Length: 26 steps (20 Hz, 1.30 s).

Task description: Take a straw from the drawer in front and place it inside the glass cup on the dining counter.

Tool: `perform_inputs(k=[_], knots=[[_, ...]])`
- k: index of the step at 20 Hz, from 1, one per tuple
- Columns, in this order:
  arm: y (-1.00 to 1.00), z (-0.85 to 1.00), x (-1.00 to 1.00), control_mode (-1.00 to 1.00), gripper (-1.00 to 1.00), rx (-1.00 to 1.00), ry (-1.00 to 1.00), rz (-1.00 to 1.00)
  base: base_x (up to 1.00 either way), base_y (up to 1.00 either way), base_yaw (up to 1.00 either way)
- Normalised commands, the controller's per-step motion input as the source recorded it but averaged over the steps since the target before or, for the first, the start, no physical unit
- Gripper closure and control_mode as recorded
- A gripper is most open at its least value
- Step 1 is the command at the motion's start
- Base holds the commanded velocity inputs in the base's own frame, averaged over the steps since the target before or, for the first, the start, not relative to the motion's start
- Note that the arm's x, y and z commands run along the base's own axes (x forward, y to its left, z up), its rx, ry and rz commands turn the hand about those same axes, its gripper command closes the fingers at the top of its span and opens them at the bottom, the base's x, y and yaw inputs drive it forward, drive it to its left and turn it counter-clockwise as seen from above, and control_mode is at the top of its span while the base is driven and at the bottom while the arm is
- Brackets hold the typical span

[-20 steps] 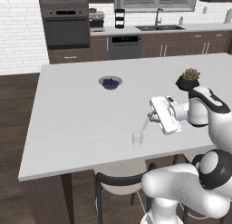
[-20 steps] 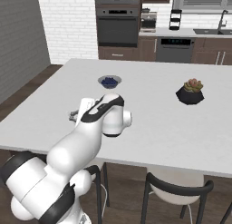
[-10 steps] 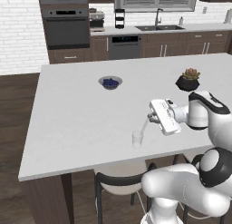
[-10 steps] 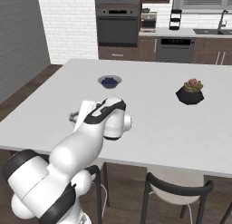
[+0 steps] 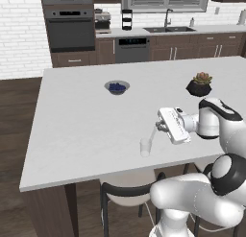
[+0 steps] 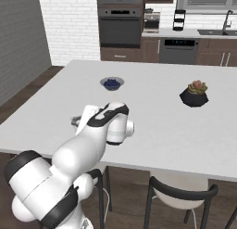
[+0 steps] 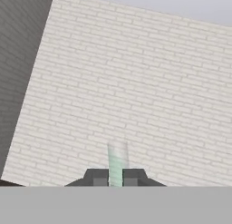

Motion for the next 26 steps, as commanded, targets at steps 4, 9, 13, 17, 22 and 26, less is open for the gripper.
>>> perform_inputs(k=[4,9,13,17,22,26], knots=[[0.0,-0.1,0.25,-1.0,1.0,-0.01,0.0,-0.01,0.0,0.0,0.0],[0.0,0.0,0.28,-1.0,1.0,0.0,0.0,0.0,0.0,0.0,0.0],[0.0,-0.01,0.3,-1.0,1.0,0.0,0.0,0.0,0.0,0.0,0.0],[0.0,-0.16,0.11,-1.0,1.0,0.0,0.0,0.0,0.0,0.0,0.0],[0.0,-0.32,0.03,-1.0,1.0,-0.01,0.0,0.0,0.0,0.0,0.0],[0.0,-0.25,0.16,-1.0,1.0,-0.01,0.0,0.0,0.0,0.0,0.0]])
